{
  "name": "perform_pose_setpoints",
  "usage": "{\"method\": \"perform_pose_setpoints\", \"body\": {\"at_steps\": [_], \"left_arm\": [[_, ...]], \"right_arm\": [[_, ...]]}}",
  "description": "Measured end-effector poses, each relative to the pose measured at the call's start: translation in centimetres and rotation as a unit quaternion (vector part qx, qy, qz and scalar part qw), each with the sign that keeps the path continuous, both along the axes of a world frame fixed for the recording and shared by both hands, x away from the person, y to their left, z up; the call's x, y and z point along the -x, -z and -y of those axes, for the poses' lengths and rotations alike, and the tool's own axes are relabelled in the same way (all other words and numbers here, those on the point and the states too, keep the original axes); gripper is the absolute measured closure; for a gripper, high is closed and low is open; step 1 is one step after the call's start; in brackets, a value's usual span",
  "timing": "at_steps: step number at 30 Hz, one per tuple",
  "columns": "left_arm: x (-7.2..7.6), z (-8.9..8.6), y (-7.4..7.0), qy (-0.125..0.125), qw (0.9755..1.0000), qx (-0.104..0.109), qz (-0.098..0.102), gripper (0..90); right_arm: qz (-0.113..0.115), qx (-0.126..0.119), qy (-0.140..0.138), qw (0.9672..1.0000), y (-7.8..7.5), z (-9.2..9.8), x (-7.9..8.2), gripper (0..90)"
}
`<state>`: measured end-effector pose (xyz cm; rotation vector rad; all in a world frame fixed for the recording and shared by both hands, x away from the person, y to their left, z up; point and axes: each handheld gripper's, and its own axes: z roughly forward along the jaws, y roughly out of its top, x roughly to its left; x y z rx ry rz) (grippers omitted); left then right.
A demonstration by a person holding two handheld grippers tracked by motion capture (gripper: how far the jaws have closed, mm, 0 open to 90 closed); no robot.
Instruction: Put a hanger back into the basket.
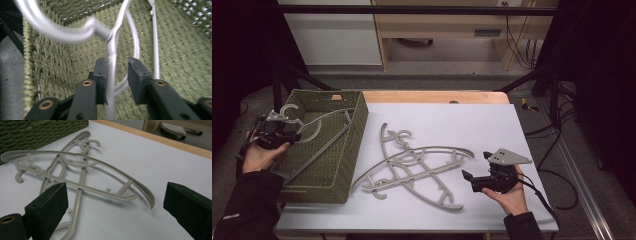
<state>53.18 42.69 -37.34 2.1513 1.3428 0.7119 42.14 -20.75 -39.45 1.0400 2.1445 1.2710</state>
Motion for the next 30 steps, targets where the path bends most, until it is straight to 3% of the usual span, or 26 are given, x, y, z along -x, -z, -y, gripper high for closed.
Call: {"method": "perform_pose_setpoints", "body": {"at_steps": [5, 9, 13, 15, 16, 17, 25, 30], "left_arm": [[1.4, 0.2, -1.2, 0.002, 0.9983, 0.041, 0.041, 49.4], [2.7, 0.9, -2.3, 0.008, 0.994, 0.075, 0.08, 40.1], [4.1, 2.5, -3.3, 0.031, 0.9906, 0.078, 0.108, 32.5], [4.7, 3.3, -3.8, 0.044, 0.9879, 0.095, 0.114, 26.6], [4.7, 3.3, -3.8, 0.044, 0.9879, 0.095, 0.114, 24.1], [5.3, 4.2, -4.2, 0.054, 0.985, 0.105, 0.126, 23.7], [7.3, 8.1, -5.0, 0.114, 0.972, 0.148, 0.143, 14.7], [8.0, 10.8, -4.8, 0.149, 0.9685, 0.144, 0.138, 10.1]], "right_arm": [[0.005, 0.0, -0.001, 1.0, -0.6, -0.3, -0.2, 6.4], [0.009, 0.001, -0.007, 0.9999, -1.0, -0.7, -0.4, 6.4], [0.011, 0.001, -0.008, 0.9999, -1.2, -0.9, -0.6, 6.5], [0.011, 0.0, -0.008, 0.9999, -1.3, -0.9, -0.7, 6.6], [0.01, -0.002, -0.009, 0.9999, -1.3, -0.9, -0.7, 6.6], [0.011, -0.002, -0.01, 0.9999, -1.3, -0.9, -0.7, 6.6], [0.014, -0.003, -0.009, 0.9999, -1.5, -0.6, -0.7, 6.6], [0.013, -0.004, -0.009, 0.9999, -1.6, -0.6, -0.5, 6.6]]}}
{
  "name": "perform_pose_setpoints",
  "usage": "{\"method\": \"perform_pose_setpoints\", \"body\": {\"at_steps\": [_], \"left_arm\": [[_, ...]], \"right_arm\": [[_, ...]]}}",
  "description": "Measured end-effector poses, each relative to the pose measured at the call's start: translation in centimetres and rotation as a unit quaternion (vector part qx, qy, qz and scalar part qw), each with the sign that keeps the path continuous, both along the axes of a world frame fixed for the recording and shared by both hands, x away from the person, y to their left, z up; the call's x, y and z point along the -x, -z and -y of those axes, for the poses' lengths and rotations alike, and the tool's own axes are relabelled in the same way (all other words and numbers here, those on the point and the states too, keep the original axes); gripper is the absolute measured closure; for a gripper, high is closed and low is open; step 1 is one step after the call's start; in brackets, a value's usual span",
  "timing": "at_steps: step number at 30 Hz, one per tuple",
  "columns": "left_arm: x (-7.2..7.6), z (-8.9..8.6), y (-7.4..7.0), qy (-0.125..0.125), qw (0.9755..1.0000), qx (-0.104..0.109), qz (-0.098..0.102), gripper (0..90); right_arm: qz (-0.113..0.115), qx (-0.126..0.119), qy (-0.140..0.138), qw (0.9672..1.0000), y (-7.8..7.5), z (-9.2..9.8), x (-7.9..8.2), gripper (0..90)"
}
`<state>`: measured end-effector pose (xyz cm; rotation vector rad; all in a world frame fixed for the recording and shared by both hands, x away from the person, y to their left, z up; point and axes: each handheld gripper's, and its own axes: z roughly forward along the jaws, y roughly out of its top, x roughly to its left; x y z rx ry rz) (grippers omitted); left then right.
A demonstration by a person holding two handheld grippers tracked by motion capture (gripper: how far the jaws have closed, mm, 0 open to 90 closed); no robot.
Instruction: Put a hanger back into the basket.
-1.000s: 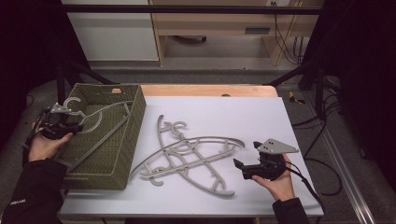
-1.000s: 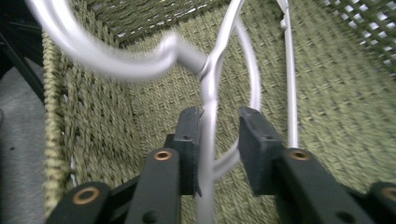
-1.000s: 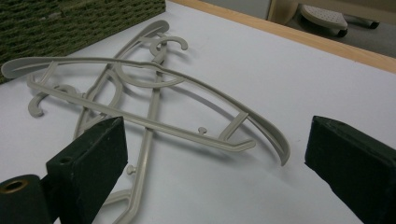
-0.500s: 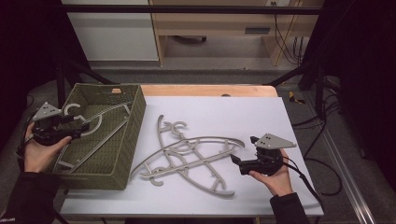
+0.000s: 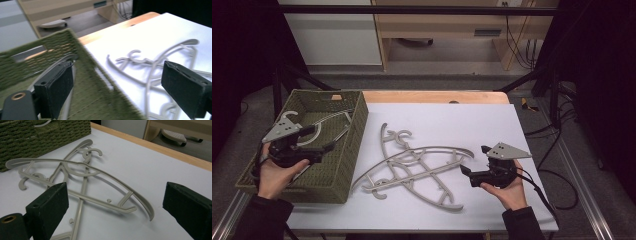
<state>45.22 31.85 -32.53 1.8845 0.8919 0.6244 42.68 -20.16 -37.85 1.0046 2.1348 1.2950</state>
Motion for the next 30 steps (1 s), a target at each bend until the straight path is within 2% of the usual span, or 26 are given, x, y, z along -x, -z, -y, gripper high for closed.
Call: {"method": "perform_pose_setpoints", "body": {"at_steps": [9, 14, 23, 30], "left_arm": [[0.5, 4.7, 0.7, 0.047, 0.9989, 0.002, -0.005, 9.3], [0.4, 7.3, 0.9, 0.069, 0.9976, -0.008, -0.007, 10.1], [-1.5, 10.9, 1.2, 0.093, 0.9943, -0.04, -0.035, 13.9], [-3.1, 13.5, 2.3, 0.106, 0.99, -0.073, -0.057, 15.6]], "right_arm": [[0.003, -0.007, 0.006, 1.0, 0.0, 0.6, 0.3, 6.0], [0.005, -0.004, 0.007, 1.0, 0.1, 0.9, 0.6, 6.0], [0.008, -0.006, 0.006, 0.9999, 0.0, 1.0, 0.8, 6.0], [0.006, -0.008, 0.006, 0.9999, 0.2, 1.2, 0.9, 6.0]]}}
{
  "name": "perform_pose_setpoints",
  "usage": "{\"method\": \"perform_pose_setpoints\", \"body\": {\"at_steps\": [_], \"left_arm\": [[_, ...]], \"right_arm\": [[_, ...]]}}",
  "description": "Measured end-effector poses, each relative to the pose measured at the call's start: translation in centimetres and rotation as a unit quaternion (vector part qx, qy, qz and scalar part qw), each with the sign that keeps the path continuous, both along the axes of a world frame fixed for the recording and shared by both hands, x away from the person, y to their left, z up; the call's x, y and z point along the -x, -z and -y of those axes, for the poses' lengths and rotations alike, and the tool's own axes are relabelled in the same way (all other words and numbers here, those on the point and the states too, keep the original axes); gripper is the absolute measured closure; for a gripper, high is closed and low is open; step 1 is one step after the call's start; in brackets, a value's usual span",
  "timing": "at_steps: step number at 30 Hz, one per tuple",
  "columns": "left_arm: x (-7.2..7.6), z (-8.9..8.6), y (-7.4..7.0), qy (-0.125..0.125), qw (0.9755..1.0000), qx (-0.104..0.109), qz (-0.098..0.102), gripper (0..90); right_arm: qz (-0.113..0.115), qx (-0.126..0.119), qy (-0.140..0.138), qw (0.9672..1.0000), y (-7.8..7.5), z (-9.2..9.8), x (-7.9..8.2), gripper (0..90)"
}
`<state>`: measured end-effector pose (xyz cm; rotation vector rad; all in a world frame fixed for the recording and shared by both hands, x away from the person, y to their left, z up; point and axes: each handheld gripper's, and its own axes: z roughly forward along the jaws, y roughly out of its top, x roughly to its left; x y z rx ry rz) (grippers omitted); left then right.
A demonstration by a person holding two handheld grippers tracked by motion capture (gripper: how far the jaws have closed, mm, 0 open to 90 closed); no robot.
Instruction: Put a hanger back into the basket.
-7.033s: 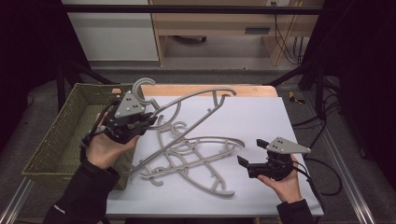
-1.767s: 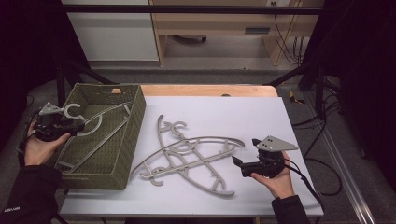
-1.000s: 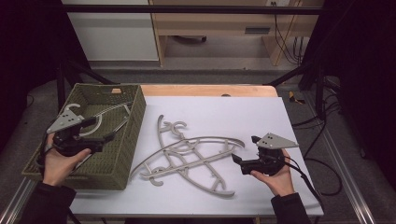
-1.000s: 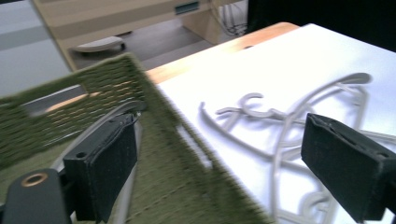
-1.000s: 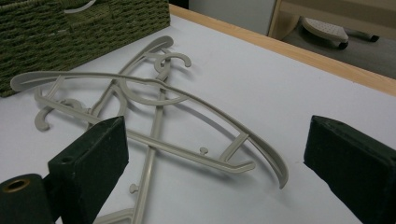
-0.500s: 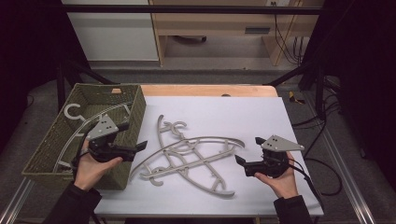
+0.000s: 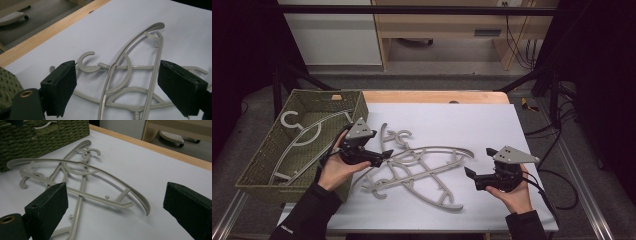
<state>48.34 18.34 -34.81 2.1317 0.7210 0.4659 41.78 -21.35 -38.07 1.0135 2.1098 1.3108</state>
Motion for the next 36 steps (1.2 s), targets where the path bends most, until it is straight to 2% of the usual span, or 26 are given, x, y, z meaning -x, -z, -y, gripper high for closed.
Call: {"method": "perform_pose_setpoints", "body": {"at_steps": [7, 13, 18, 22, 26, 29, 36], "left_arm": [[-2.0, 2.2, 1.9, 0.001, 0.999, -0.037, -0.026, 20.8], [-3.2, 3.2, 3.2, 0.0, 0.9973, -0.063, -0.039, 26.1], [-4.3, 4.1, 4.0, -0.003, 0.9965, -0.066, -0.052, 28.5], [-5.6, 5.1, 5.1, -0.001, 0.9943, -0.086, -0.063, 29.7], [-6.5, 5.3, 6.4, 0.003, 0.9907, -0.107, -0.084, 32.6], [-7.1, 5.1, 7.2, 0.0, 0.9893, -0.108, -0.098, 36.1], [-7.8, 5.0, 8.3, 0.006, 0.9852, -0.128, -0.114, 45.1]], "right_arm": [[-0.001, -0.003, 0.002, 1.0, 0.1, 0.4, 0.0, 6.0], [-0.001, -0.003, 0.002, 1.0, 0.1, 0.4, 0.0, 6.0], [-0.001, -0.003, 0.001, 1.0, 0.1, 0.4, 0.0, 6.1], [-0.001, -0.005, 0.001, 1.0, 0.1, 0.4, 0.1, 6.0], [0.001, -0.005, 0.002, 1.0, 0.0, 0.6, 0.2, 6.1], [0.0, -0.007, 0.002, 1.0, 0.0, 0.6, 0.2, 6.1], [0.0, -0.008, 0.002, 1.0, 0.0, 0.7, 0.2, 6.2]]}}
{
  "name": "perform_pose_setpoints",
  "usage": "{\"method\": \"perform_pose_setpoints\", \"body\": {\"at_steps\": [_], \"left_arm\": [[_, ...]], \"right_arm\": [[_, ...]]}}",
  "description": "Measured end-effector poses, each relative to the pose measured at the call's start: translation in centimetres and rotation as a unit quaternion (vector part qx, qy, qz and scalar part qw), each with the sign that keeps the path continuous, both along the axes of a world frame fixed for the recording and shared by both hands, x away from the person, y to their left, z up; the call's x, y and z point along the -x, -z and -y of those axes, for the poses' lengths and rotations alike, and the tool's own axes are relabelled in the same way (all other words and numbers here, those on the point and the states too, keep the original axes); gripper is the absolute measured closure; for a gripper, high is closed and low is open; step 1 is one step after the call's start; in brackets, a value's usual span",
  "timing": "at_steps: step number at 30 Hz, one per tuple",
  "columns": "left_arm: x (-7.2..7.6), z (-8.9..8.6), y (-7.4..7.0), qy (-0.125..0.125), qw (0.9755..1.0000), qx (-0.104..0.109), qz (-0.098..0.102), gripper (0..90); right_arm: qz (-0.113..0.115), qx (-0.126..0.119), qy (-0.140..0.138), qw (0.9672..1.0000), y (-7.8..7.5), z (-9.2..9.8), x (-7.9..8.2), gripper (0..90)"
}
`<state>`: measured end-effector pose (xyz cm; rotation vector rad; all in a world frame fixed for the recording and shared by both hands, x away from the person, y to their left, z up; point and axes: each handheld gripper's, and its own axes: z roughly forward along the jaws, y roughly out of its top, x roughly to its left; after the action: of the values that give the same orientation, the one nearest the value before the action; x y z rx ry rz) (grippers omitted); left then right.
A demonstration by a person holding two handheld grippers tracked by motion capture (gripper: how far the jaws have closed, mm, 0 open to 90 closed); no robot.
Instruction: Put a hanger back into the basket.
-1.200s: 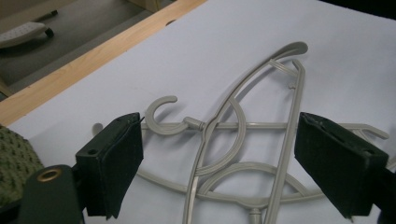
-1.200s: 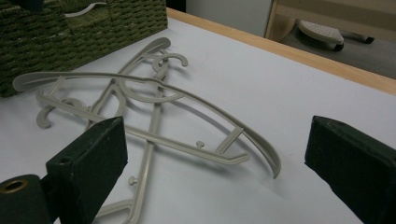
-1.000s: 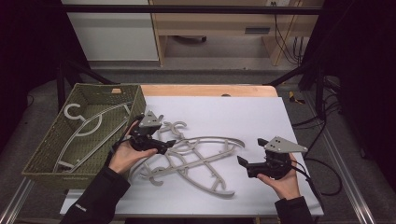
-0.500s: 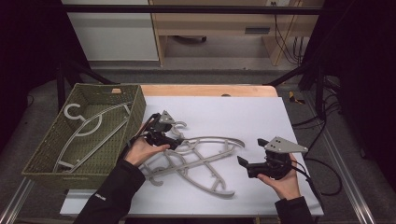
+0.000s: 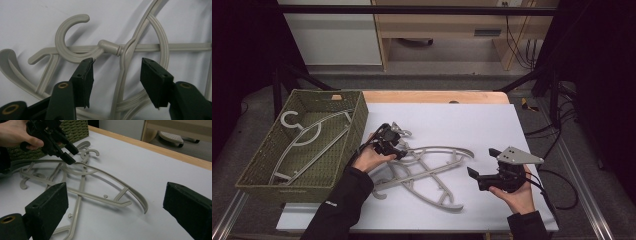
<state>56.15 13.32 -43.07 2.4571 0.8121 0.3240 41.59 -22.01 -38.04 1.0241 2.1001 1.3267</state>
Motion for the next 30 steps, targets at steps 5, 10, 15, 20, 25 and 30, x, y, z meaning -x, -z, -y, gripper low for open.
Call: {"method": "perform_pose_setpoints", "body": {"at_steps": [5, 10, 15, 20, 25, 30], "left_arm": [[-0.3, 0.1, 0.6, 0.005, 0.9999, -0.005, -0.01, 53.0], [-0.6, 0.3, 1.5, 0.016, 0.9994, -0.024, -0.022, 57.2], [-0.8, 0.4, 2.2, 0.021, 0.9985, -0.035, -0.036, 66.1], [-0.6, 0.5, 2.1, 0.026, 0.9982, -0.041, -0.035, 77.2], [-0.3, 0.8, 2.0, 0.037, 0.9973, -0.057, -0.026, 81.5], [0.2, 0.7, 1.3, 0.037, 0.9978, -0.052, -0.016, 81.9]], "right_arm": [[0.0, 0.002, 0.0, 1.0, 0.0, 0.0, 0.0, 6.2], [0.0, 0.002, -0.001, 1.0, 0.0, 0.0, 0.0, 6.3], [0.0, 0.003, -0.002, 1.0, 0.1, -0.1, 0.0, 6.3], [0.0, 0.003, -0.002, 1.0, 0.1, -0.1, -0.1, 6.4], [0.001, 0.003, -0.002, 1.0, 0.1, -0.1, 0.0, 6.5], [0.001, 0.002, -0.001, 1.0, 0.1, -0.1, 0.0, 6.5]]}}
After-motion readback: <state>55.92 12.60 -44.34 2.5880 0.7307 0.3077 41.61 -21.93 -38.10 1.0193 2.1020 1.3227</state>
